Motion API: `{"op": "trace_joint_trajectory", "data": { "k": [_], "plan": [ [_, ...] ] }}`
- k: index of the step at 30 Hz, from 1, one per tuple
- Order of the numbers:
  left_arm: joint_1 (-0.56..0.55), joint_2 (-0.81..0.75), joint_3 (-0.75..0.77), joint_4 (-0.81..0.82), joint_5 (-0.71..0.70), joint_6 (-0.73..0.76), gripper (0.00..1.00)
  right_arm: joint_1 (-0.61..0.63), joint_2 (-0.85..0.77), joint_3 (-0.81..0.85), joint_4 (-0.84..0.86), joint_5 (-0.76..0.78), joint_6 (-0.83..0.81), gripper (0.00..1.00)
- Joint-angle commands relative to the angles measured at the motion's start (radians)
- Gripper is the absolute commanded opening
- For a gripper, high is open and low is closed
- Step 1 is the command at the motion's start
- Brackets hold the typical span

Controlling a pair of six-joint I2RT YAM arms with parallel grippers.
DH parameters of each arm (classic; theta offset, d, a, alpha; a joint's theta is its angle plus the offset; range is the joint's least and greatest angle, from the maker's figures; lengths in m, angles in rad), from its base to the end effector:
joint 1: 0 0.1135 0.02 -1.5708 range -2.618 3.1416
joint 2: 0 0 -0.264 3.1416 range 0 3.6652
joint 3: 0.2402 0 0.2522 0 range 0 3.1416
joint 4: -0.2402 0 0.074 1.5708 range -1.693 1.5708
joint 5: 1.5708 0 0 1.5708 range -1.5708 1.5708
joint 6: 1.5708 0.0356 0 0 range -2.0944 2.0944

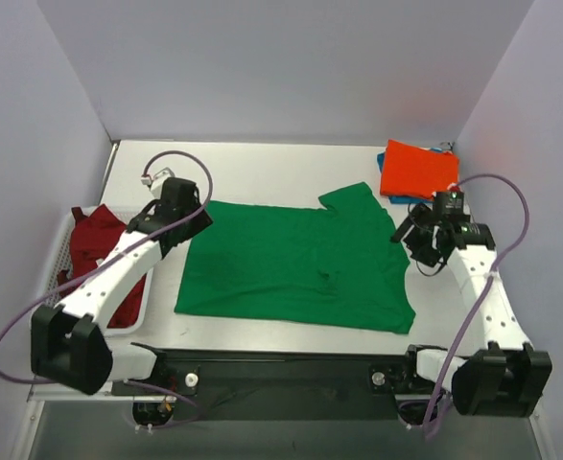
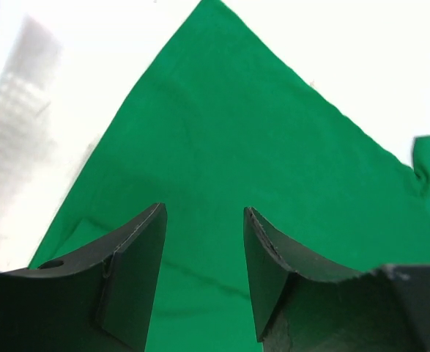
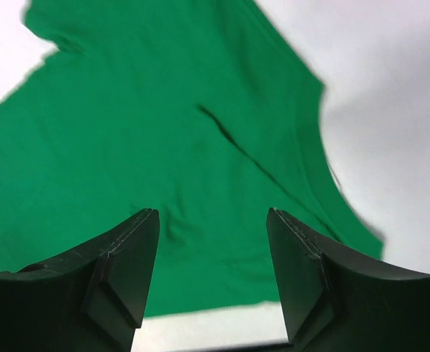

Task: Fold and stack the t-shirts
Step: Fold the flattened tshirt in 1/3 of the way, then grap the side of the flattened tshirt furthest away from the robot with both arms

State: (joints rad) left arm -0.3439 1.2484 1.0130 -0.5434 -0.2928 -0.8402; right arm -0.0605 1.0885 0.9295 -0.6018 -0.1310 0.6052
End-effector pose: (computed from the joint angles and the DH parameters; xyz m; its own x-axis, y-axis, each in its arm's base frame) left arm 0.2534 -0.0798 0.2892 -0.5377 -0.5649 -0.6260 -0.4062 0.8241 -0.3948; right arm 0.2279 -0.0092 0.2925 -0.5856 0.6006 -0.5444 0.3632 0.7948 0.4861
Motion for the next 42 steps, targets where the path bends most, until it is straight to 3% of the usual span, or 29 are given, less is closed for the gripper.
{"op": "trace_joint_trajectory", "data": {
  "k": [1,6,12,20,27,42],
  "plan": [
    [0.011,0.181,0.123,0.103,-0.039,0.069,0.56,0.03,0.18,0.138,0.12,0.002,-0.097,0.61],
    [0.036,0.46,0.304,0.14,-0.04,0.124,0.51,0.045,0.388,0.27,0.238,-0.012,-0.163,0.58],
    [0.077,0.719,0.521,0.12,-0.031,0.133,0.45,0.05,0.528,0.334,0.33,-0.044,-0.2,0.57],
    [0.092,0.946,0.758,0.065,-0.017,0.139,0.44,0.054,0.688,0.443,0.381,-0.107,-0.206,0.57],
    [0.095,1.033,0.877,-0.006,-0.04,0.136,0.44,0.053,0.79,0.522,0.384,-0.114,-0.22,0.57],
    [0.08,0.967,0.837,-0.047,-0.169,0.165,0.47,0.047,0.858,0.557,0.387,-0.14,-0.214,0.57]
  ]
}}
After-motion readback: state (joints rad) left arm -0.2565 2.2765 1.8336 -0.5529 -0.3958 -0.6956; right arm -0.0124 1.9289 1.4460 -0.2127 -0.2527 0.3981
